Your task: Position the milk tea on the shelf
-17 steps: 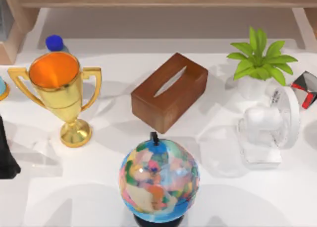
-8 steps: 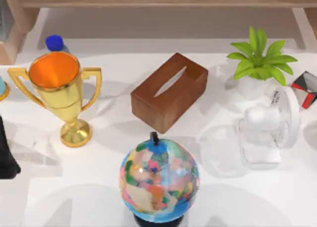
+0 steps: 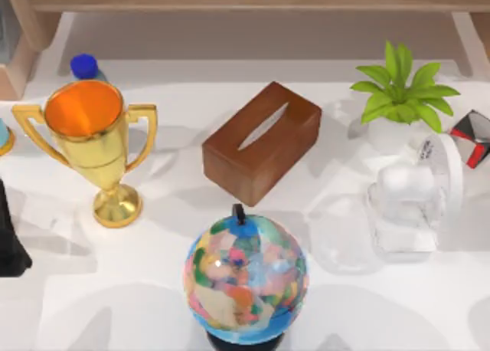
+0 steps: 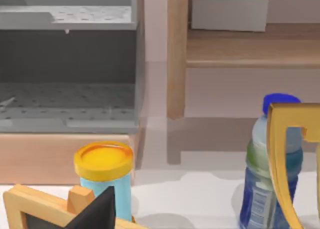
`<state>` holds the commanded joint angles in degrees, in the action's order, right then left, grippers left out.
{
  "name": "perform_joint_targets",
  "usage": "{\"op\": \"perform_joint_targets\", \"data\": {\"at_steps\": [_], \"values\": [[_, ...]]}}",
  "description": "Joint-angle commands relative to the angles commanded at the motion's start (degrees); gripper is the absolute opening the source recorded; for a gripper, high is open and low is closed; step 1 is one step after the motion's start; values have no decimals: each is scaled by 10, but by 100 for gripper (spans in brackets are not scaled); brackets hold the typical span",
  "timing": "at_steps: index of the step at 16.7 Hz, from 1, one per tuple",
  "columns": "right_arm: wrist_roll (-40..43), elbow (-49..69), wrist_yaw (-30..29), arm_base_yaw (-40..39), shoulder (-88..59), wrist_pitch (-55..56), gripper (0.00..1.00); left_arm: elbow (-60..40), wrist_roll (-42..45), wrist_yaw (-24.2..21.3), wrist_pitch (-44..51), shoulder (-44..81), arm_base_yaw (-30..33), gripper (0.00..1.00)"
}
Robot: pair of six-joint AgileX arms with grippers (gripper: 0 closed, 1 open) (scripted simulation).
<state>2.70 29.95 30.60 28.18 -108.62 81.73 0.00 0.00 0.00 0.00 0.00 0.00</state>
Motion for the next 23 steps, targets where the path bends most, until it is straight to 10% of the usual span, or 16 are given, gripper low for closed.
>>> {"op": "perform_joint_targets", "data": {"at_steps": [13, 23], "values": [[-41, 252, -264, -357, 78, -321, 0, 0, 0, 0, 0, 0, 0, 100], [-54, 477, -502, -483, 15, -582, 0, 0, 0, 0, 0, 0, 0, 100]]}}
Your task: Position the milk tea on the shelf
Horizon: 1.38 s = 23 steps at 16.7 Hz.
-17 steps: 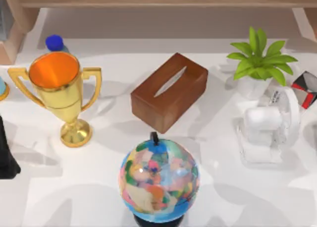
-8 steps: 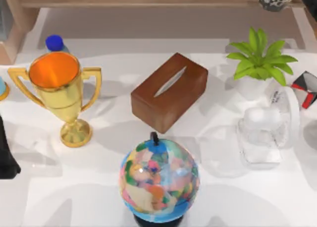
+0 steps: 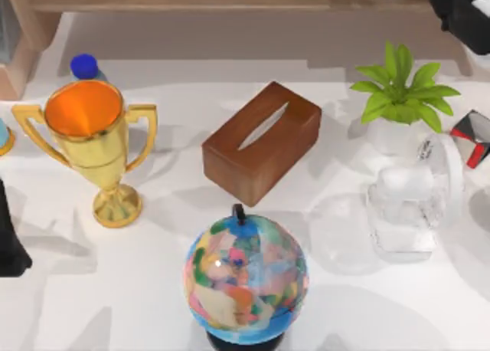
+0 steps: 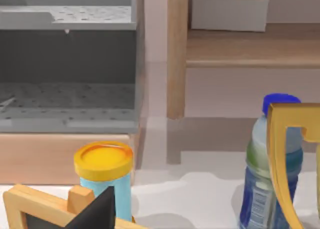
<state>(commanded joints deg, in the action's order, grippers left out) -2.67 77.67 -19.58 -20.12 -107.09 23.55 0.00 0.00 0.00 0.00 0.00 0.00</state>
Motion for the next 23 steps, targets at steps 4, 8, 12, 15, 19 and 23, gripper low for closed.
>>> {"op": "perform_joint_targets", "data": {"at_steps": [4, 8, 12, 15, 19, 23], "values": [[-1, 39, -38, -11, -8, -37, 0, 0, 0, 0, 0, 0, 0, 100], [-1, 40, -38, -12, -8, -38, 0, 0, 0, 0, 0, 0, 0, 100], [0, 52, -34, -6, -27, -29, 0, 0, 0, 0, 0, 0, 0, 100], [0, 70, -30, -1, -57, -18, 0, 0, 0, 0, 0, 0, 0, 100], [1, 95, -23, 6, -97, -4, 0, 0, 0, 0, 0, 0, 0, 100], [2, 98, -21, 7, -102, -1, 0, 0, 0, 0, 0, 0, 0, 100]]}}
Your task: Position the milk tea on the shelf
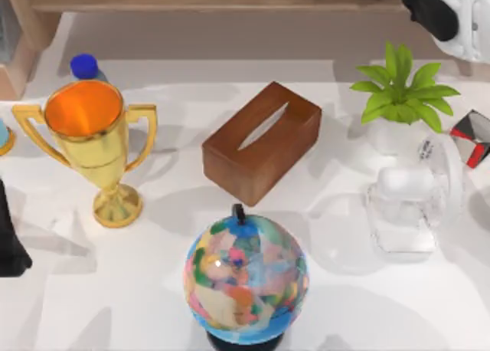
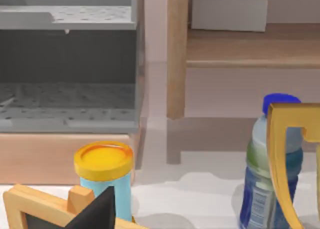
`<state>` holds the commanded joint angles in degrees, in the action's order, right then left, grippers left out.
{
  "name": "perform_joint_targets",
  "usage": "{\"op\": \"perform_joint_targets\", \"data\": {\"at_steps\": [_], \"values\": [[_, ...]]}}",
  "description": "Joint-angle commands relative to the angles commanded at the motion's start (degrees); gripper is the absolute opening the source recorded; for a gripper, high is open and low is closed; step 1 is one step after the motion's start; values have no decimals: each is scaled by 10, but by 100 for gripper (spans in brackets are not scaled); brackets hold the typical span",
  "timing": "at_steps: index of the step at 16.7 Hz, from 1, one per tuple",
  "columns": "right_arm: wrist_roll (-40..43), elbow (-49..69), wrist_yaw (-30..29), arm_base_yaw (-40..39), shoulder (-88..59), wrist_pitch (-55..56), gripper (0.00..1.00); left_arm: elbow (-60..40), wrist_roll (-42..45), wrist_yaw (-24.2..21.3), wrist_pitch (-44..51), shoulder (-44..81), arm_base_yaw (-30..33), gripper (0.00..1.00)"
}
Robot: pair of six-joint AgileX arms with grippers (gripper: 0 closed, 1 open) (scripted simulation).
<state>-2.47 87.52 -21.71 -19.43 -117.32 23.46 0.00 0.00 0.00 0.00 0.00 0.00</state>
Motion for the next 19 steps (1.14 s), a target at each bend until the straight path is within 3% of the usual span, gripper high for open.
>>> {"op": "perform_joint_targets", "data": {"at_steps": [13, 19], "values": [[0, 0, 0, 0, 0, 0, 98, 0, 0, 0, 0, 0, 0, 100], [0, 0, 0, 0, 0, 0, 100, 0, 0, 0, 0, 0, 0, 100]]}}
